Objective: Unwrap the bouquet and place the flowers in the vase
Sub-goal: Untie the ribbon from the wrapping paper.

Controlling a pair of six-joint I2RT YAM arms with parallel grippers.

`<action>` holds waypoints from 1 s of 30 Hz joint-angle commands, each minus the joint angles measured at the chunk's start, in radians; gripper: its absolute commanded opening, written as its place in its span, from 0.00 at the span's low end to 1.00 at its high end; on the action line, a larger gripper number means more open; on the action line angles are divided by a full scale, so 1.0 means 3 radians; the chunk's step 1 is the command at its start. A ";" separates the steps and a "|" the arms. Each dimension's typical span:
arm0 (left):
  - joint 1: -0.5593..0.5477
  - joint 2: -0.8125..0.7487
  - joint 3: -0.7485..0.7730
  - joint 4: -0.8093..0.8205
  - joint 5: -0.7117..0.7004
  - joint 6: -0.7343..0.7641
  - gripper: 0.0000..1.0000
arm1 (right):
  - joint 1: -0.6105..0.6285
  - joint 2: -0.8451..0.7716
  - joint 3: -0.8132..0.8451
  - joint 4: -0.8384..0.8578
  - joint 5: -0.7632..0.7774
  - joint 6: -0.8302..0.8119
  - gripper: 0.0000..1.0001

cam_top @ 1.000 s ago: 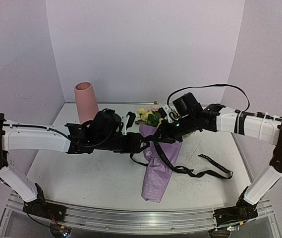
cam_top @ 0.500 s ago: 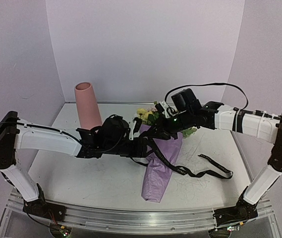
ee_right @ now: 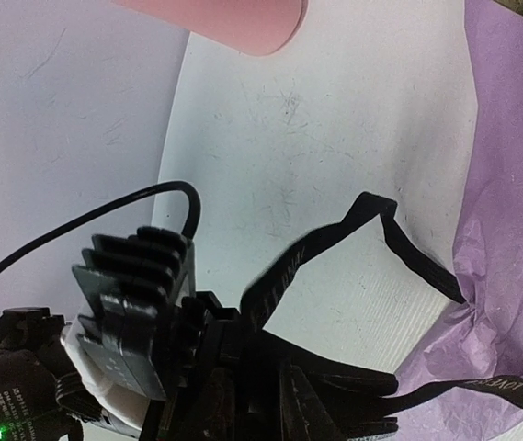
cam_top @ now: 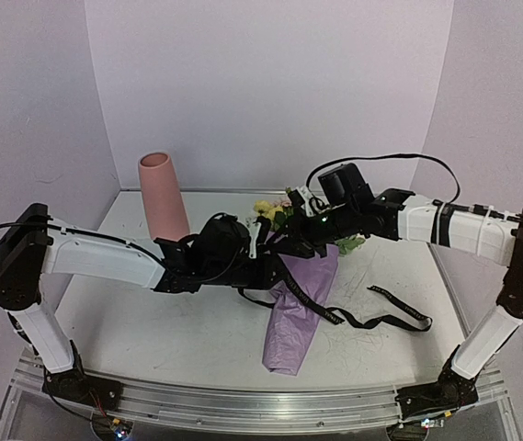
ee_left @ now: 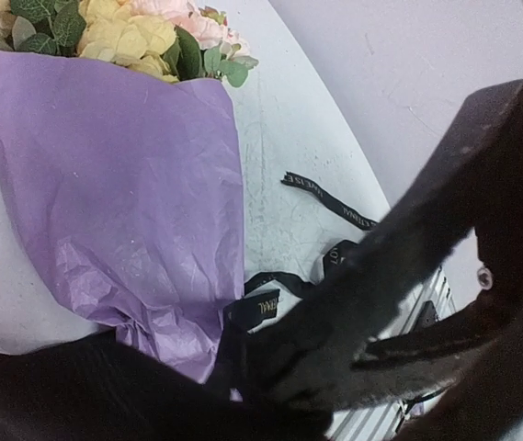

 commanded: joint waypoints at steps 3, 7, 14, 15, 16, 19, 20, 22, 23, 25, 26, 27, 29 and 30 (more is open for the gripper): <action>-0.0011 -0.0151 0.0010 0.0089 -0.0133 0.0031 0.00 | 0.0012 -0.0157 -0.0119 0.0043 0.0068 0.0035 0.35; -0.0011 -0.0349 -0.0105 -0.0042 -0.0279 0.0049 0.00 | 0.0014 -0.0206 -0.0170 0.0039 0.0123 0.0022 0.60; -0.0006 -0.0674 -0.0153 -0.0487 -0.0541 0.0135 0.00 | 0.0011 -0.0339 -0.0285 -0.0010 0.0314 -0.0056 0.72; -0.0006 -0.0716 -0.0145 -0.0585 -0.0598 0.0146 0.00 | 0.0011 -0.0361 -0.0310 -0.0034 0.0352 -0.0068 0.72; -0.0006 -0.0762 -0.0132 -0.0667 -0.0659 0.0155 0.01 | 0.0011 -0.0386 -0.0337 -0.0058 0.0396 -0.0081 0.72; 0.0002 -0.0868 -0.0054 -0.0977 -0.0918 0.0189 0.03 | 0.0011 -0.0468 -0.0419 -0.0162 0.0514 -0.0118 0.72; 0.0010 -0.0912 -0.0039 -0.1069 -0.0987 0.0195 0.03 | 0.0011 -0.0493 -0.0451 -0.0209 0.0569 -0.0123 0.72; 0.0035 -0.0989 -0.0021 -0.1216 -0.1170 0.0198 0.05 | 0.0011 -0.0546 -0.0508 -0.0287 0.0656 -0.0131 0.72; 0.0051 -0.1035 -0.0018 -0.1282 -0.1254 0.0184 0.05 | 0.0011 -0.0573 -0.0537 -0.0315 0.0691 -0.0133 0.72; 0.0110 -0.1118 -0.0023 -0.1438 -0.1442 0.0091 0.07 | 0.0011 -0.0634 -0.0599 -0.0364 0.0752 -0.0134 0.72; 0.0163 -0.1178 -0.0033 -0.1507 -0.1519 0.0027 0.07 | 0.0012 -0.0655 -0.0620 -0.0376 0.0775 -0.0134 0.72; 0.0210 -0.1219 -0.0055 -0.1632 -0.1652 -0.0102 0.08 | 0.0011 -0.0678 -0.0636 -0.0393 0.0794 -0.0137 0.72; 0.0337 -0.1314 -0.0100 -0.1926 -0.1912 -0.0437 0.15 | 0.0011 -0.0720 -0.0668 -0.0433 0.0850 -0.0145 0.72; 0.0422 -0.1375 -0.0137 -0.2162 -0.2081 -0.0699 0.24 | 0.0011 -0.0735 -0.0680 -0.0454 0.0874 -0.0151 0.72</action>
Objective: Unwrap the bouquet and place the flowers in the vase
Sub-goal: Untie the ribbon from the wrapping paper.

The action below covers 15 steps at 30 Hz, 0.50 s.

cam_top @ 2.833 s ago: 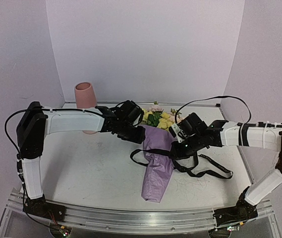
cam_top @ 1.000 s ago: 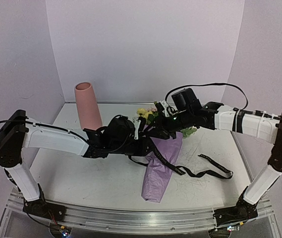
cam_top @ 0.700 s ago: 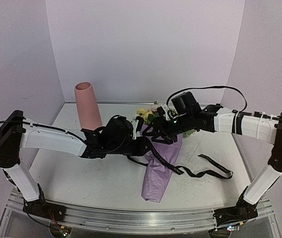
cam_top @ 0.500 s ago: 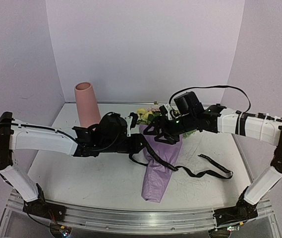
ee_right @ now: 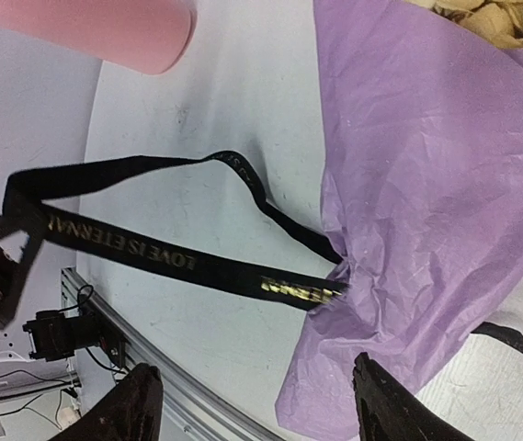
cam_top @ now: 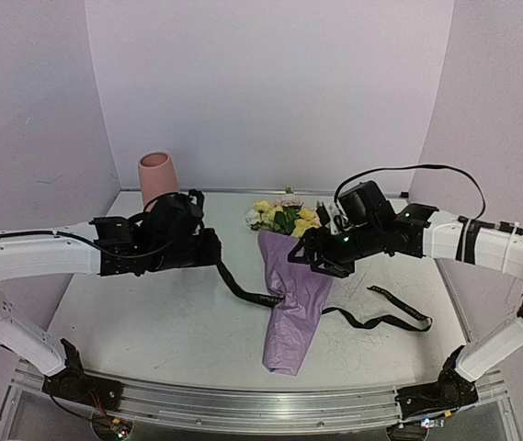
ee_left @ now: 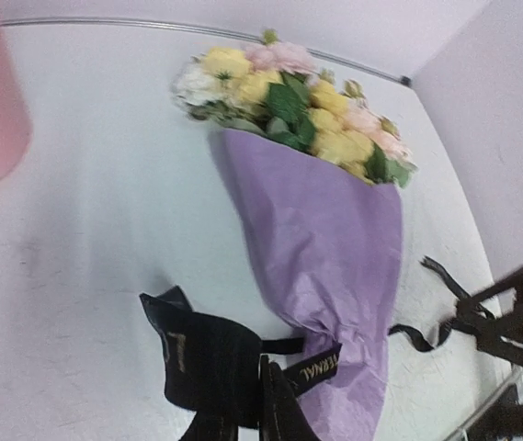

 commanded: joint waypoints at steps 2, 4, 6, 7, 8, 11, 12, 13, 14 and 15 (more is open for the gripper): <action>0.0377 -0.0429 -0.0124 -0.1024 -0.0959 -0.1234 0.59 | 0.0011 -0.0205 -0.0077 -0.0231 0.0242 -0.0064 0.72; 0.0426 -0.0591 -0.0291 -0.1088 -0.1073 -0.1481 0.95 | 0.0011 -0.0228 -0.0102 -0.0277 0.0292 -0.0059 0.72; 0.0427 -0.0745 -0.0397 -0.1089 -0.1119 -0.1574 1.00 | 0.0011 -0.0261 -0.0143 -0.0321 0.0346 -0.0039 0.72; 0.0429 -0.0781 -0.0433 -0.1090 -0.1138 -0.1597 1.00 | 0.0011 -0.0277 -0.0162 -0.0341 0.0374 -0.0027 0.72; 0.0430 -0.0810 -0.0461 -0.1092 -0.1153 -0.1608 1.00 | 0.0011 -0.0291 -0.0177 -0.0357 0.0399 -0.0016 0.72; 0.0430 -0.0882 -0.0494 -0.1095 -0.1188 -0.1605 1.00 | 0.0011 -0.0315 -0.0206 -0.0463 0.0542 0.0031 0.73; 0.0430 -0.0900 -0.0495 -0.1095 -0.1200 -0.1607 1.00 | 0.0011 -0.0313 -0.0198 -0.0532 0.0627 0.0069 0.73; 0.0430 -0.0916 -0.0495 -0.1094 -0.1209 -0.1609 1.00 | 0.0011 -0.0312 -0.0188 -0.0594 0.0705 0.0103 0.73; 0.0430 -0.0926 -0.0491 -0.1090 -0.1212 -0.1610 1.00 | 0.0011 -0.0310 -0.0171 -0.0644 0.0772 0.0127 0.73; 0.0431 -0.0920 -0.0480 -0.1082 -0.1193 -0.1599 1.00 | 0.0011 -0.0306 -0.0149 -0.0711 0.0851 0.0136 0.73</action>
